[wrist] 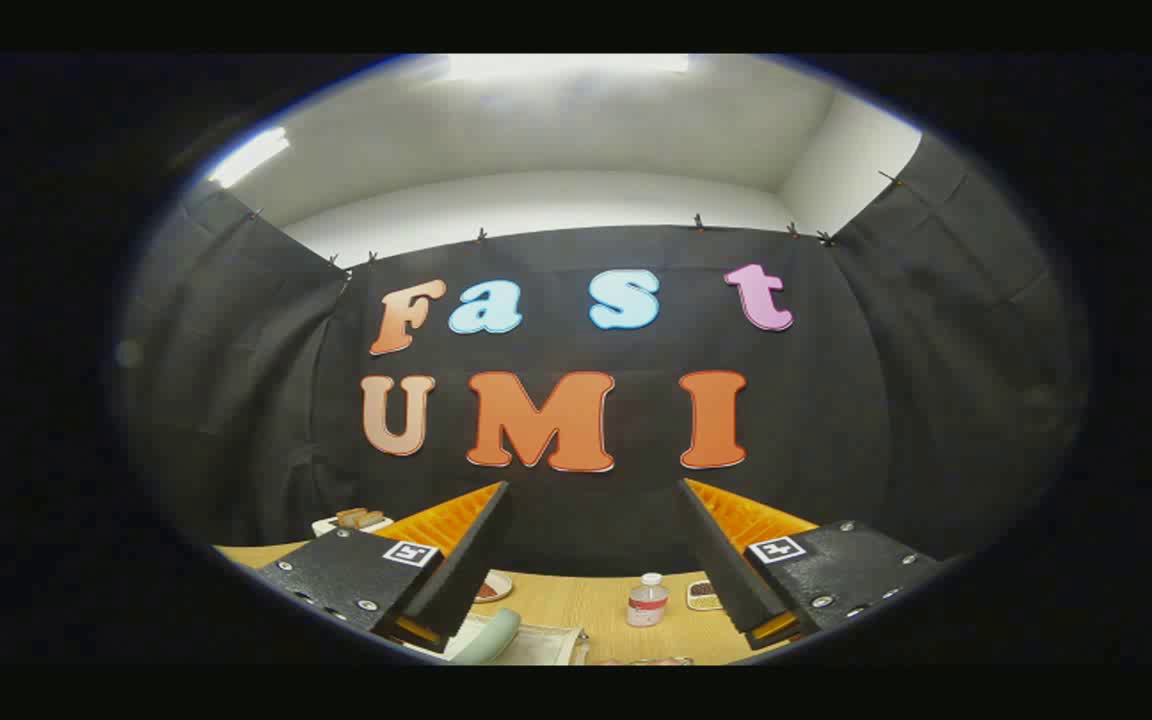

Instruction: Take the plate from the dish rack, then take the spoon from the basket and place it into the plate.

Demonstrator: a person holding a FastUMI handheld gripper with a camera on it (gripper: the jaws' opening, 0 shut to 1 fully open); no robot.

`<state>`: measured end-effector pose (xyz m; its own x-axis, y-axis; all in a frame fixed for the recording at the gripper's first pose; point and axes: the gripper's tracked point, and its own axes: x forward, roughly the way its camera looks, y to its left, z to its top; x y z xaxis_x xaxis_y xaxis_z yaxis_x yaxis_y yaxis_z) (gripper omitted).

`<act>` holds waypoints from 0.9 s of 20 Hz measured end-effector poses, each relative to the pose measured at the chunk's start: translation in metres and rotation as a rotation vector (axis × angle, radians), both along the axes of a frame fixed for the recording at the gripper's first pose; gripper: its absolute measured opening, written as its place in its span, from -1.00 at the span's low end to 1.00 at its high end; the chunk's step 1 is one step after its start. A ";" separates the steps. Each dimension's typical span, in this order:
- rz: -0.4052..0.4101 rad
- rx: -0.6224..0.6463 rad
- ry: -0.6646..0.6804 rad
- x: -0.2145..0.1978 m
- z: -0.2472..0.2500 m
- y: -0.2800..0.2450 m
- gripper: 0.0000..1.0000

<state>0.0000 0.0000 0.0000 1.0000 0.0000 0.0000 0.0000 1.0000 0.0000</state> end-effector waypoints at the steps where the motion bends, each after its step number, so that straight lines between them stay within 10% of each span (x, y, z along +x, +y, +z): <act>1: 0.007 -0.002 0.003 0.000 0.001 0.005 0.93; 18: 0.036 -0.023 0.076 -0.010 0.009 0.033 0.94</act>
<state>-0.0101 0.0329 0.0087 0.9964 0.0351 -0.0767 -0.0369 0.9991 -0.0216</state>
